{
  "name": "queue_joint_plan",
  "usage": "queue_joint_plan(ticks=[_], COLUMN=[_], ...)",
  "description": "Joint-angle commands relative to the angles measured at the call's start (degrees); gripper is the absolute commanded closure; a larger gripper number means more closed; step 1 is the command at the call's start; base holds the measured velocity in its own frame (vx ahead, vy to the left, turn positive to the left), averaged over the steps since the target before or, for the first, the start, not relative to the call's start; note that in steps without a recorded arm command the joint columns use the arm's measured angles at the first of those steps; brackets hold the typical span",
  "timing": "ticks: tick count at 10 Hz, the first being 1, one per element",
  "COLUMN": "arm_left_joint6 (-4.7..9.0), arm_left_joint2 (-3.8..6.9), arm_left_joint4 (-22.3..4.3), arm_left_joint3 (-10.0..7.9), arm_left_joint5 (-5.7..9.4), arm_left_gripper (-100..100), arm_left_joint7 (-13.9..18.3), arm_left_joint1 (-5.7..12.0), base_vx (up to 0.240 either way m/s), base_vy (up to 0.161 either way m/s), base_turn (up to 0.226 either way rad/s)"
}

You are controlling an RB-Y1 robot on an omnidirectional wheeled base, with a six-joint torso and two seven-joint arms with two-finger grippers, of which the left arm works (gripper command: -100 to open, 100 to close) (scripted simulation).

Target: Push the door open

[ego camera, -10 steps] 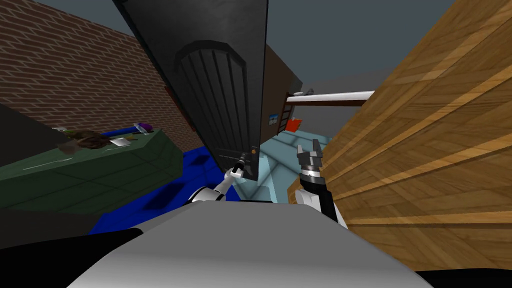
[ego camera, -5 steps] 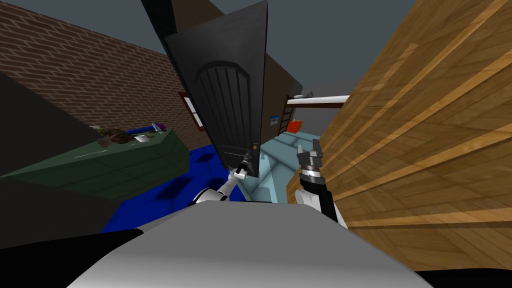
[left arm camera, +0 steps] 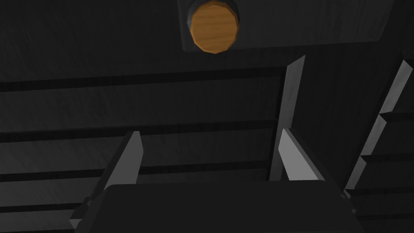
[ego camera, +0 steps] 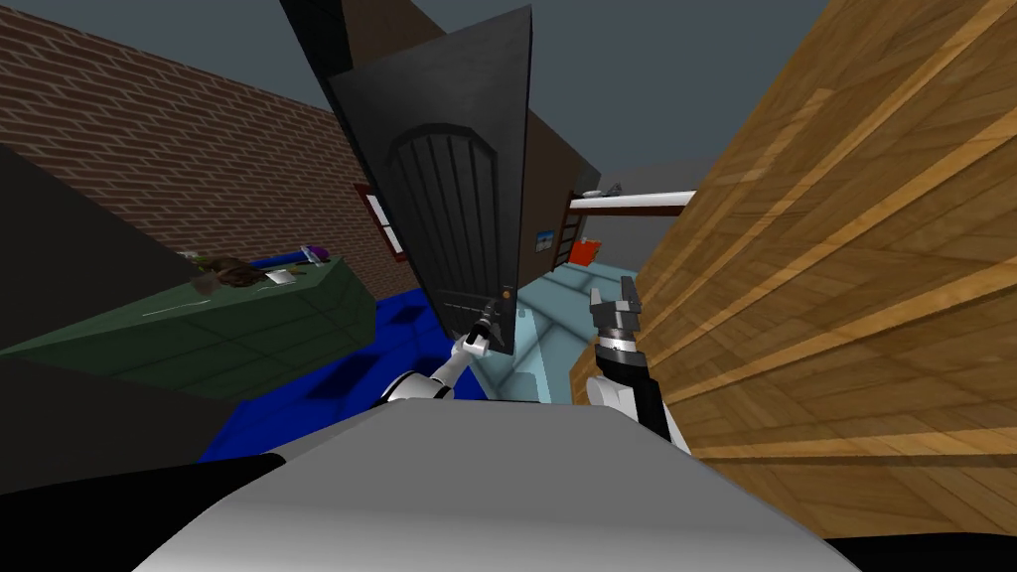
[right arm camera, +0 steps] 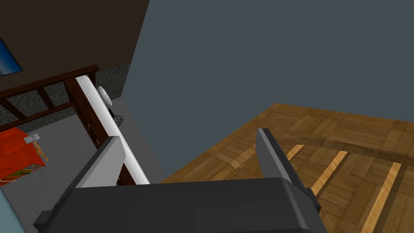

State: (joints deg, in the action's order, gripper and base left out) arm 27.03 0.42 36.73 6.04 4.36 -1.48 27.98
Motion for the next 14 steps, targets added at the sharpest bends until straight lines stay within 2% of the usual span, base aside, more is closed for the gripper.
queue_joint_plan(ticks=[1, 2, 4, 6, 7, 9, 10, 11, 14], arm_left_joint6=[-0.13, -0.08, 0.03, 0.14, 0.16, 0.16, -0.34, -0.34, -0.34], arm_left_joint2=[0.86, 0.92, 0.0, -2.25, -3.03, -3.03, -2.95, -2.95, -2.95], arm_left_joint4=[0.5, 0.5, 0.4, 0.3, 0.3, 0.3, 1.2, 1.2, 1.2], arm_left_joint3=[-0.24, -0.38, -0.72, -1.02, -1.09, -1.09, -1.02, -1.02, -1.02], arm_left_joint5=[0.02, 0.03, 0.08, 0.12, 0.13, 0.13, 0.08, 0.08, 0.08], arm_left_gripper=[-100, -100, -100, -100, -100, -100, -100, 100, 100], arm_left_joint7=[-0.4, -0.5, -0.9, -1.3, -1.4, -1.4, -1.4, -1.4, -1.4], arm_left_joint1=[-0.17, -0.15, -0.1, -0.05, -0.04, -0.04, -0.52, -0.52, -0.52], base_vx=[0.236, 0.258, 0.267, 0.194, 0.135, 0.004, -0.009, 0.0, -0.001], base_vy=[0.012, 0.005, -0.027, -0.098, -0.143, -0.076, -0.019, 0.0, 0.004], base_turn=[-0.02, -0.018, -0.022, -0.014, -0.003, 0.009, -0.004, 0.0, -0.004])
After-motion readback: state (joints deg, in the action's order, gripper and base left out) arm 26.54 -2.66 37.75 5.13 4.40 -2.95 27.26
